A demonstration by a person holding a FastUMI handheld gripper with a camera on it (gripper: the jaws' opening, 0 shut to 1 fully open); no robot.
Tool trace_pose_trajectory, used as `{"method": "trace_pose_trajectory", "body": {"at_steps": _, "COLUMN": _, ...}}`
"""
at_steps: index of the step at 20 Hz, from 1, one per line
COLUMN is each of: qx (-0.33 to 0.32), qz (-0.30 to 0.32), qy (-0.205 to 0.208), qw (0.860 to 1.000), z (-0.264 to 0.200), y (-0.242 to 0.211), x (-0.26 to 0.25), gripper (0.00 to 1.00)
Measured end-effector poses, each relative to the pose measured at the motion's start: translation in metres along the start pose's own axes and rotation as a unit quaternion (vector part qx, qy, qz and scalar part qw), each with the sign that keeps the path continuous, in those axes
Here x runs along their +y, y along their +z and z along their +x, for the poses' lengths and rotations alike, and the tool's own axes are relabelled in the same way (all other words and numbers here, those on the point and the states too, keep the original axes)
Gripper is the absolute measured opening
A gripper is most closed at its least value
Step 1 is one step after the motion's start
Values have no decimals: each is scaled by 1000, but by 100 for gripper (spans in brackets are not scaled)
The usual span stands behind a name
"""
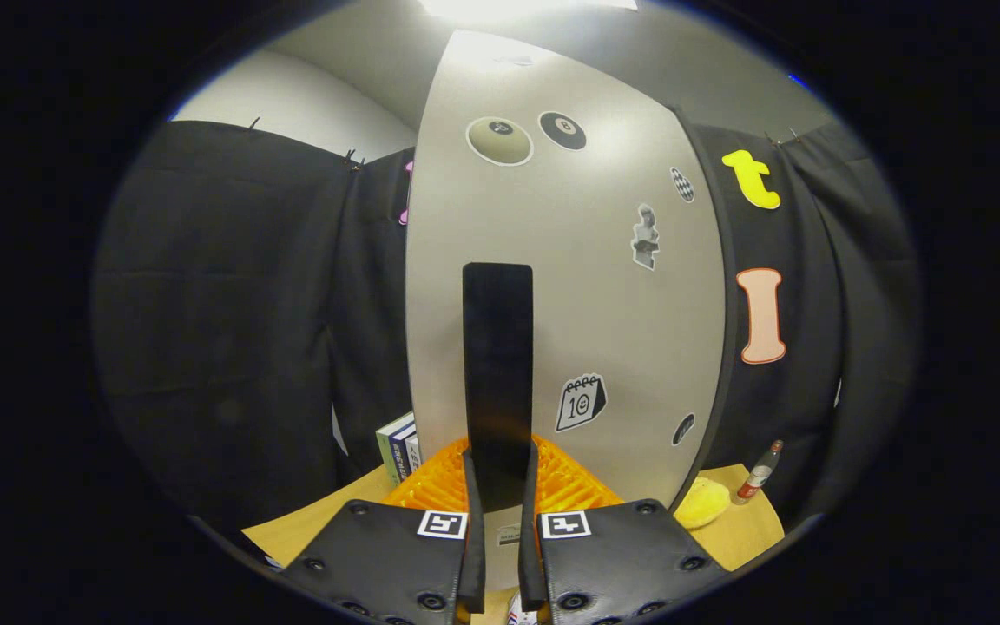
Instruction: Open the shoe cabinet door, grab the shoes and put them into the shoe cabinet, then close the shoe cabinet door.
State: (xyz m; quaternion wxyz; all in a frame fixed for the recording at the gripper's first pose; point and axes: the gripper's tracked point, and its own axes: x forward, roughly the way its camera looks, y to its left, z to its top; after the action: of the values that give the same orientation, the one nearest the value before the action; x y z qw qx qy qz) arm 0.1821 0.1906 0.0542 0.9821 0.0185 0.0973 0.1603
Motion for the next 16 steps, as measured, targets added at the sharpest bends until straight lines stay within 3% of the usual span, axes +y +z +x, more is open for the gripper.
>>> {"method": "trace_pose_trajectory", "body": {"at_steps": 8, "qx": 16, "qz": 28, "qy": 28, "qw": 999, "z": -24, "y": -2, "x": -19, "gripper": 17}}
{"method": "trace_pose_trajectory", "body": {"at_steps": 16, "qx": 33, "qz": 58, "qy": 48, "qw": 997, "z": -16, "y": 2, "x": -38, "gripper": 17}}
